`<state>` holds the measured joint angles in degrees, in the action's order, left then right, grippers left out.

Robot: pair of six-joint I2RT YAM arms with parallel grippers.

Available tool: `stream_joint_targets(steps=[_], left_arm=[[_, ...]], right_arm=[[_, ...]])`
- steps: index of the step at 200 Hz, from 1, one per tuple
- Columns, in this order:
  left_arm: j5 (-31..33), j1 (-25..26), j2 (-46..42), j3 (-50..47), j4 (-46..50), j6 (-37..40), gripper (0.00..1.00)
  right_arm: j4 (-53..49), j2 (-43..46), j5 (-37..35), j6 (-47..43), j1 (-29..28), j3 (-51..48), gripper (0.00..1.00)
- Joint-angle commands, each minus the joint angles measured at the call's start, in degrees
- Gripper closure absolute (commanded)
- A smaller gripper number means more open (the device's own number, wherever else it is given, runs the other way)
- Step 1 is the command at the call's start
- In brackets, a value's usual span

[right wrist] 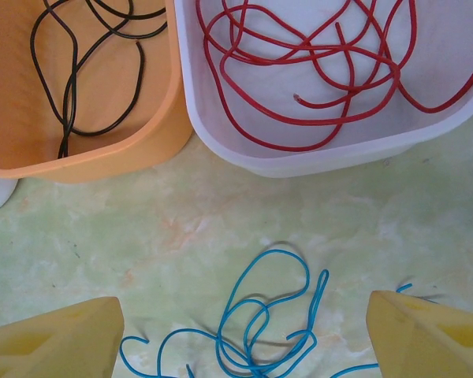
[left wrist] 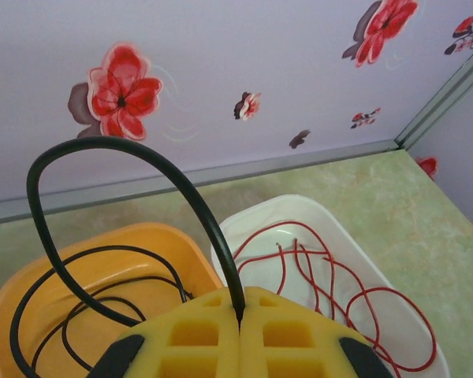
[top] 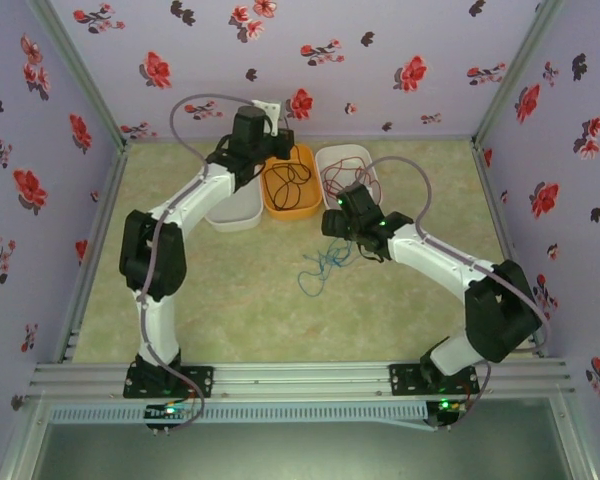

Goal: Untangle the cables

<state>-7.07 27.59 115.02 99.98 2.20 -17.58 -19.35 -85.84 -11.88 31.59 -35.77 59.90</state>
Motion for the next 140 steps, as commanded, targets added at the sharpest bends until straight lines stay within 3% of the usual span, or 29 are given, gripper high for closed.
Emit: stream_joint_targets(steps=[1,105,140], left_arm=[[0.9,0.2,2.1,2.5,0.3,-1.3,1.0],[3.7,3.9,9.4,4.8,6.0,-3.4,1.0],[3.8,4.1,10.7,4.8,6.8,-5.3,0.91]], right_arm=[[-1.3,1.6,-2.1,0.3,0.2,-0.3,0.18],[-1.9,4.2,-2.5,0.2,0.2,-0.3,0.18],[-2.4,4.6,-2.7,0.2,0.2,-0.4,0.18]])
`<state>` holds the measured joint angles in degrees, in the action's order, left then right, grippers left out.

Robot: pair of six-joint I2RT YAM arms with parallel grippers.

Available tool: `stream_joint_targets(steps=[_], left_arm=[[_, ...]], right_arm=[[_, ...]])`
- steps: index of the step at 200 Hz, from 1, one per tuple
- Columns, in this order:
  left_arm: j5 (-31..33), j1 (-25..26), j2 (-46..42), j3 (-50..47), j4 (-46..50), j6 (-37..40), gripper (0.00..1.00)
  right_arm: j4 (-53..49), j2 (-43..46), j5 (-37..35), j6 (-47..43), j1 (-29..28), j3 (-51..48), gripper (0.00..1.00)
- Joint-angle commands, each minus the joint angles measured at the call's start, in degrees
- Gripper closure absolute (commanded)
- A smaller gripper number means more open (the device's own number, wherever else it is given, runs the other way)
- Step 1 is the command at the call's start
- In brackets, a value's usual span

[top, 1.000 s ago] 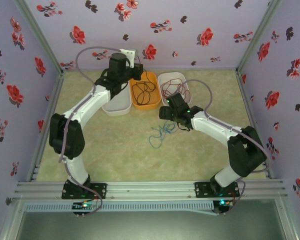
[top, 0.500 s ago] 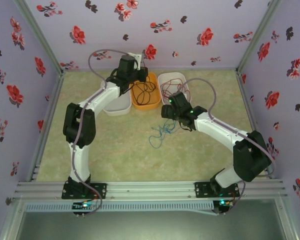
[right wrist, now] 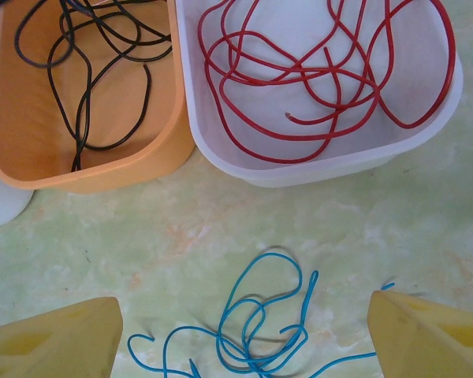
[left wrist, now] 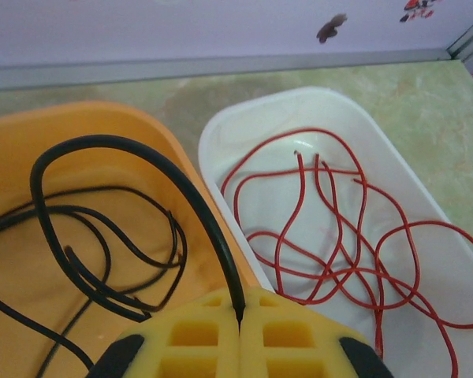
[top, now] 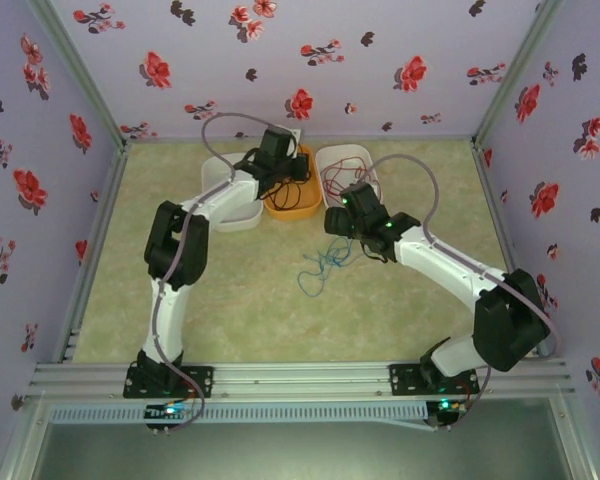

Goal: Untangle the cables

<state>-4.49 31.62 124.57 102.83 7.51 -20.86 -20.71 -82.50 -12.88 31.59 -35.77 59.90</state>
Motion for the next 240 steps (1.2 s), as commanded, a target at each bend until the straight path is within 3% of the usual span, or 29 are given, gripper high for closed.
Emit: stream_joint_targets(steps=[1,48,107,173,240], left_arm=[[1.2,0.1,1.1,1.9,1.5,-2.1,0.9],[0.8,0.4,1.3,1.6,3.4,-2.3,0.57],[-0.4,0.5,-2.3,0.9,5.6,-2.2,0.37],[0.0,1.2,-12.2,-6.2,4.9,-1.7,0.01],[6.8,5.6,-25.4,-24.8,-2.5,0.0,0.0]], right_arm=[[-1.0,1.3,-1.7,0.2,0.2,-0.3,0.18],[-1.2,1.2,-1.9,-0.1,0.2,0.3,0.18],[-3.2,0.1,-3.5,0.0,0.2,1.9,0.17],[-6.4,-1.1,-8.1,1.8,0.2,2.5,0.17],[-8.4,-2.0,-11.0,4.5,0.3,0.9,0.24]])
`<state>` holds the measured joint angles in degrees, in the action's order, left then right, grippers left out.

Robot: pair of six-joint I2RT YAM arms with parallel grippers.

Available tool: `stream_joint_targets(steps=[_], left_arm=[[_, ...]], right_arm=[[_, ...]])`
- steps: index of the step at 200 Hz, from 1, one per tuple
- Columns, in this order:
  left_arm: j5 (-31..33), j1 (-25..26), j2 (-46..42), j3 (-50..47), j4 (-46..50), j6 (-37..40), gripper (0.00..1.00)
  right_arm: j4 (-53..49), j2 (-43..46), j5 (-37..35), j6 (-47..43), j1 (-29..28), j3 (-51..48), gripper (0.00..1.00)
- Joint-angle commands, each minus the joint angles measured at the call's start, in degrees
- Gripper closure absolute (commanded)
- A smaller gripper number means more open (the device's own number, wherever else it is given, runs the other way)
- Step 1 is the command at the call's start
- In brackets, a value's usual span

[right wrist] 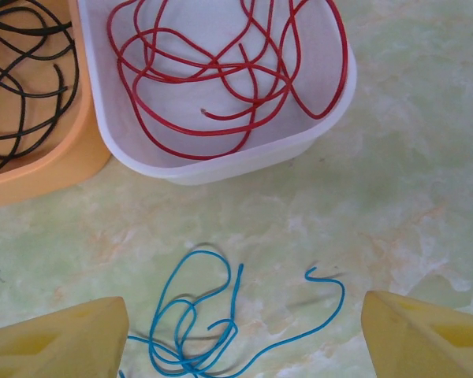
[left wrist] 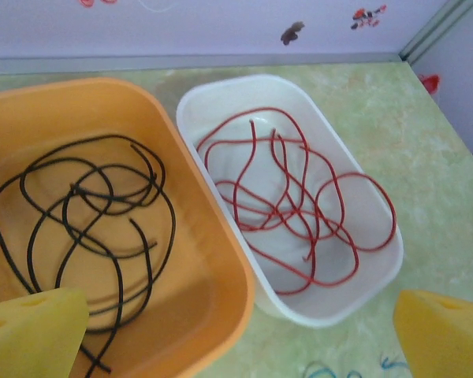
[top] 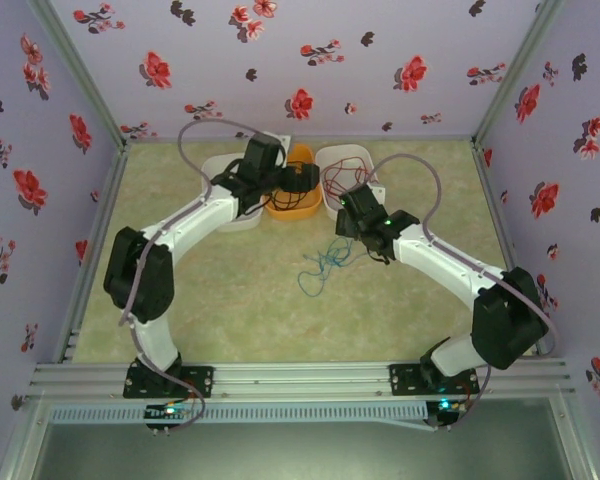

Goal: Untangle the cables

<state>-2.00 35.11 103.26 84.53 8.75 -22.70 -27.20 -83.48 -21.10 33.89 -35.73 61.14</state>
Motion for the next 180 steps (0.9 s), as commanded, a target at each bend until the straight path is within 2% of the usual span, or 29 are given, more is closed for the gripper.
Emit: stream_joint_targets(steps=[1,35,61,77,92,111,121,156,180], left_arm=[[4.4,2.2,-4.3,-6.9,-3.9,1.9,0.0],[8.3,6.1,-6.4,-13.2,-2.3,1.5,0.0],[12.7,10.0,-3.0,-12.4,3.5,0.6,0.0],[12.6,11.4,-0.3,-11.3,5.5,-0.5,0.01],[12.3,12.4,2.0,-9.6,7.3,-0.9,0.06],[10.6,12.7,4.2,-7.9,8.9,-1.8,0.19],[9.6,12.7,5.3,-7.1,9.8,-2.1,0.21],[6.7,12.7,7.3,-5.6,11.7,-2.5,0.43],[5.2,12.7,7.8,-5.1,12.3,-2.4,0.48]], right_arm=[[-1.9,-1.0,-2.8,2.2,0.2,-0.3,0.24],[-1.8,-1.3,-3.5,3.7,0.7,-1.9,0.27],[-1.6,-1.6,-3.5,4.9,1.7,-3.1,0.27],[-1.4,-1.7,-3.3,5.6,2.4,-3.7,0.26],[-1.3,-1.8,-3.3,5.8,3.0,-4.3,0.26],[-1.3,-1.8,-3.2,6.0,3.5,-4.9,0.25],[-1.3,-1.8,-3.2,6.1,3.6,-5.2,0.25],[-0.7,-2.0,-3.2,6.4,3.9,-6.0,0.25],[-0.4,-2.3,-3.0,6.4,3.9,-6.0,0.25]])
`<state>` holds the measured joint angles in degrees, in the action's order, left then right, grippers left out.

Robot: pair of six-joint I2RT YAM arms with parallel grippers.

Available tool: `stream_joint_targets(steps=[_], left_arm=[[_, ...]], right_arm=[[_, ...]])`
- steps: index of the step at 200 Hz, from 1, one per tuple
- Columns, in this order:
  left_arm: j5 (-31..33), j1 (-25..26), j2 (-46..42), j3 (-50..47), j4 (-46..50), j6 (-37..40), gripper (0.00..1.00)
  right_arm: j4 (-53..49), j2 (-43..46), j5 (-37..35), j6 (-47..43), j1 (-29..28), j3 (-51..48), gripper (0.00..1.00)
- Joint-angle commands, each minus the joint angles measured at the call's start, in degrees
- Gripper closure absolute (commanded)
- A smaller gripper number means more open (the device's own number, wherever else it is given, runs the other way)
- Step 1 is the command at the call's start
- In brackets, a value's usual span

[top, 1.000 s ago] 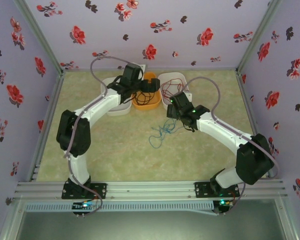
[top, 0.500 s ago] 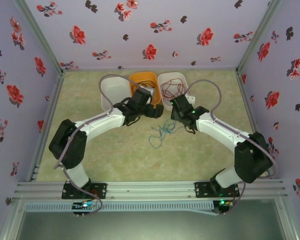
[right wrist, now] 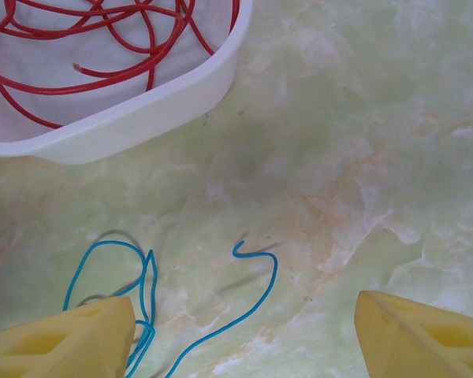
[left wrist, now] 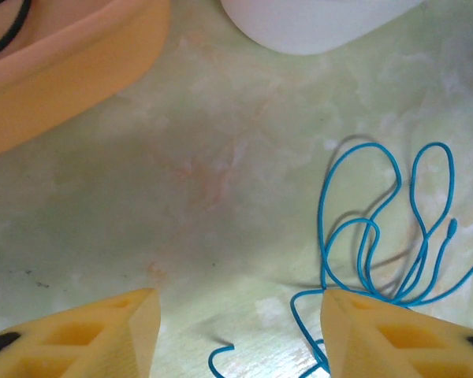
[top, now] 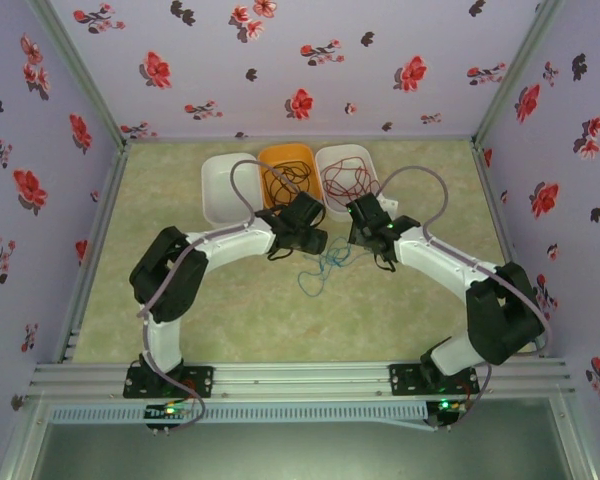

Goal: Untangle the cables

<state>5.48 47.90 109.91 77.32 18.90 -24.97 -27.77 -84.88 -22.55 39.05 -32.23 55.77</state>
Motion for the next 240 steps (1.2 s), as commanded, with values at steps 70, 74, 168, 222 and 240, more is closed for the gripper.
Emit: stream_joint_targets(steps=[70,74,168,222,240], left_arm=[[-6.7,0.2,3.2,3.3,3.4,0.2,0.6],[-6.9,0.3,3.3,3.4,3.5,0.2,0.61],[-8.7,0.7,5.0,3.9,4.5,0.5,0.64],[-9.3,0.8,5.8,4.6,4.6,1.0,0.72],[-9.2,0.8,5.4,4.7,4.7,1.1,0.8]], right_arm=[[0.3,-1.5,-1.2,1.2,0.4,-0.2,0.25],[0.3,-1.6,-1.2,1.3,0.5,-0.3,0.25],[0.4,-1.8,-0.9,1.3,0.5,-0.1,0.25],[0.4,-2.2,-0.5,1.2,0.5,0.4,0.25],[0.4,-2.6,-0.2,1.0,0.5,0.8,0.25]])
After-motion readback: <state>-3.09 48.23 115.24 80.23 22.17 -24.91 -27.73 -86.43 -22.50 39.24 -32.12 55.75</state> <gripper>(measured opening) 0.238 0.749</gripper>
